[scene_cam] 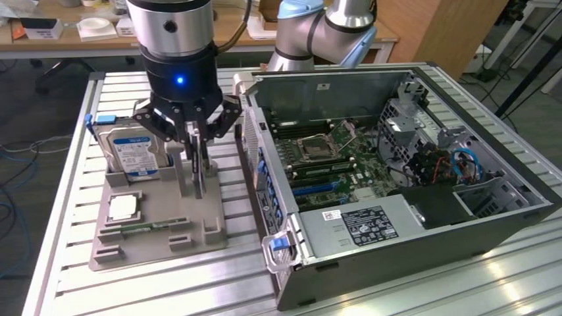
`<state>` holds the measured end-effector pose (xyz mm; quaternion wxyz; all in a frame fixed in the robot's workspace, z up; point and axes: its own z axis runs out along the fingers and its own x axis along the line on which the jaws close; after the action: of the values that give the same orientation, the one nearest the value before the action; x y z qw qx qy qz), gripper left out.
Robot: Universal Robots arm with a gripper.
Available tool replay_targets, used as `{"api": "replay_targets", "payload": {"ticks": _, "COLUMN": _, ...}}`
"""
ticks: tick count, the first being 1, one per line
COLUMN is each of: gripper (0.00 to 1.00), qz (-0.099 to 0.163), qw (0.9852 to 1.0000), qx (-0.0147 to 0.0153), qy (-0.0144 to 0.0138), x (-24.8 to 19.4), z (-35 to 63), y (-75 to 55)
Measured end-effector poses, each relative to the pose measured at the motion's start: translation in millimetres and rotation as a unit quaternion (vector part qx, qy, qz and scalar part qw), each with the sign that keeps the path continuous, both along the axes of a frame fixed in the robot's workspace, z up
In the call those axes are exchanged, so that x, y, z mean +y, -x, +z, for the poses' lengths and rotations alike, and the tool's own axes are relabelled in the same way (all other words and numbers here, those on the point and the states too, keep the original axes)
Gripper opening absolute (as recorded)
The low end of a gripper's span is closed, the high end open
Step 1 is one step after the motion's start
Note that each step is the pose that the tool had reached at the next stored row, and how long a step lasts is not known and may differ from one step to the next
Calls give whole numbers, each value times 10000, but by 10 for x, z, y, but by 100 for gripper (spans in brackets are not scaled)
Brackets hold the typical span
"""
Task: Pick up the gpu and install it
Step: 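Pick up the gpu and move the gpu toward the slot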
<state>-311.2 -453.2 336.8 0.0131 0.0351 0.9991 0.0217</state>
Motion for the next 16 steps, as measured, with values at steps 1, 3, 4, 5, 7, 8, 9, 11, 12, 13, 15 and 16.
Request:
{"api": "replay_targets", "payload": {"ticks": 1, "gripper": 26, "qz": 0, "qw": 10000, "qx": 0, "qy": 0, "x": 0, "z": 4, "y": 0}}
{"api": "replay_targets", "payload": {"ticks": 3, "gripper": 26, "qz": 0, "qw": 10000, "qx": 0, "qy": 0, "x": 0, "z": 25, "y": 7}}
{"api": "replay_targets", "payload": {"ticks": 4, "gripper": 26, "qz": 0, "qw": 10000, "qx": 0, "qy": 0, "x": 0, "z": 35, "y": 12}}
{"api": "replay_targets", "payload": {"ticks": 5, "gripper": 26, "qz": 0, "qw": 10000, "qx": 0, "qy": 0, "x": 0, "z": 38, "y": 15}}
{"api": "replay_targets", "payload": {"ticks": 7, "gripper": 26, "qz": 0, "qw": 10000, "qx": 0, "qy": 1, "x": 0, "z": 43, "y": 19}}
{"api": "replay_targets", "payload": {"ticks": 8, "gripper": 26, "qz": 0, "qw": 10000, "qx": 0, "qy": 1, "x": 0, "z": 44, "y": 21}}
{"api": "replay_targets", "payload": {"ticks": 9, "gripper": 26, "qz": 0, "qw": 10000, "qx": 0, "qy": 0, "x": 0, "z": 46, "y": 23}}
{"api": "replay_targets", "payload": {"ticks": 11, "gripper": 26, "qz": 0, "qw": 10000, "qx": -1, "qy": 0, "x": 0, "z": 49, "y": 27}}
{"api": "replay_targets", "payload": {"ticks": 12, "gripper": 26, "qz": 0, "qw": 10000, "qx": -1, "qy": 0, "x": 0, "z": 51, "y": 29}}
{"api": "replay_targets", "payload": {"ticks": 13, "gripper": 26, "qz": 0, "qw": 10000, "qx": -1, "qy": 0, "x": 0, "z": 53, "y": 32}}
{"api": "replay_targets", "payload": {"ticks": 15, "gripper": 26, "qz": 0, "qw": 10000, "qx": -1, "qy": 0, "x": 0, "z": 57, "y": 36}}
{"api": "replay_targets", "payload": {"ticks": 16, "gripper": 26, "qz": 0, "qw": 10000, "qx": -1, "qy": 0, "x": 0, "z": 59, "y": 38}}
